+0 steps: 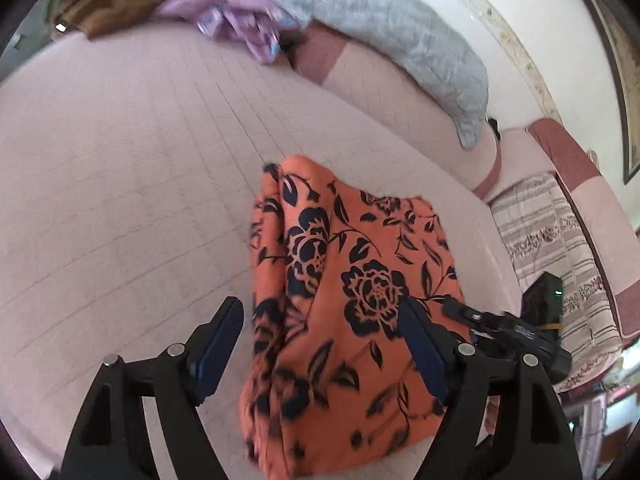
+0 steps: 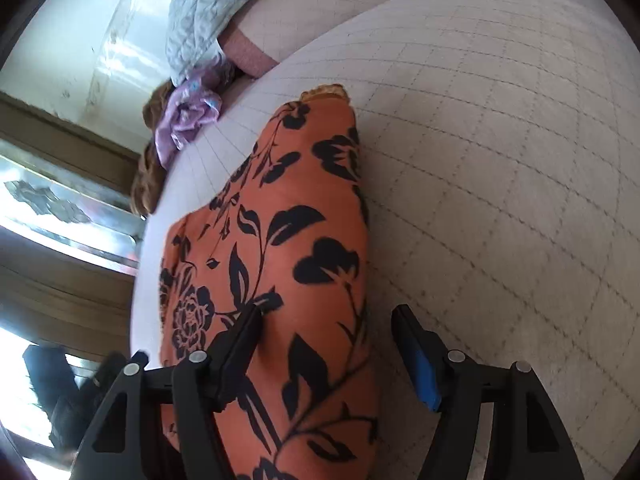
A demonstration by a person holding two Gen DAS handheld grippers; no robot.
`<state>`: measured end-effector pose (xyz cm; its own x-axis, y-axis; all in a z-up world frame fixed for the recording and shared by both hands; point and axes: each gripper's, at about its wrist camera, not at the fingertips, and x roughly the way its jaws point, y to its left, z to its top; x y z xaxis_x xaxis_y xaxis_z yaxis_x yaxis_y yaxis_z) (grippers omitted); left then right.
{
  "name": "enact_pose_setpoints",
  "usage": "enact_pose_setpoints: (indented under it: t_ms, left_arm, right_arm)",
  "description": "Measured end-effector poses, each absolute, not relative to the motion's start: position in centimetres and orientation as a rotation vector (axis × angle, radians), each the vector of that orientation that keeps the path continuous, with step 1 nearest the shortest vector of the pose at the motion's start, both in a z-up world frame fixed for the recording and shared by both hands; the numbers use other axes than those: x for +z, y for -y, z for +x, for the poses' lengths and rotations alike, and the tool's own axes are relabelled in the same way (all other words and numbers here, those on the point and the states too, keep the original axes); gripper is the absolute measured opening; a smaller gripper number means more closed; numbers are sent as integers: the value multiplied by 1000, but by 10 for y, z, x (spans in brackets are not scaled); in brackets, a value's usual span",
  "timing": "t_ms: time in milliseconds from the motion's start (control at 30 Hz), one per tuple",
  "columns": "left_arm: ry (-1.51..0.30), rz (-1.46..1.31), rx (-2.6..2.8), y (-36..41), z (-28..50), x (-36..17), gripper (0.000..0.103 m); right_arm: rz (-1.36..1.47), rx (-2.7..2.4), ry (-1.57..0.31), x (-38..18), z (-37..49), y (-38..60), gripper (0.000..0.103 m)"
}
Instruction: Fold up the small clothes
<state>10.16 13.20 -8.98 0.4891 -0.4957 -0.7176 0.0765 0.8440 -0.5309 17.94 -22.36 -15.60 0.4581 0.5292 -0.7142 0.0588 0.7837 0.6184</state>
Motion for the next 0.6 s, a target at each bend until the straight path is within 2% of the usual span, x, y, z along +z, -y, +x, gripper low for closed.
enact_pose_setpoints:
  t_ms: [33, 67, 100, 167, 233, 300, 400, 467, 533, 567, 600]
  left_arm:
    - [-1070, -482, -371, -129, 112, -107, 73]
    - [-1146, -506, -352, -127, 118, -126, 43]
    - [-1166, -569, -368, -130, 121, -140, 43]
    - [-1127, -662, -393, -141, 117, -144, 34]
    - [-1124, -677, -397, -142, 117, -144, 32]
    - [-1127, -662, -395, -141, 118, -142, 32]
    - [-1145, -592, -376, -134, 126, -127, 38]
    - [-1094, -545, -367, -132, 135, -111, 48]
    - [-1061, -533, -361, -132, 151, -104, 48]
    - [-1068, -535, -352, -135, 165, -109, 27]
    - [-1097, -544, -343, -138, 177, -118, 13]
  right_arm:
    - [639, 324, -1065, -155, 179, 225, 71]
    - [646, 336, -1060, -154, 178, 226, 71]
    - [652, 346, -1062, -154, 179, 225, 71]
    - [626, 374, -1083, -156, 182, 218, 70]
    - [546, 364, -1080, -155, 182, 210, 65]
    - [534, 370, -1083, -155, 182, 209, 64]
    - [551, 371, -1092, -157, 185, 210, 65]
    - [559, 379, -1091, -159, 184, 211, 65]
    - [564, 386, -1090, -160, 184, 212, 66]
    - [567, 389, -1090, -160, 183, 213, 66]
    - [567, 390, -1090, -161, 184, 213, 66]
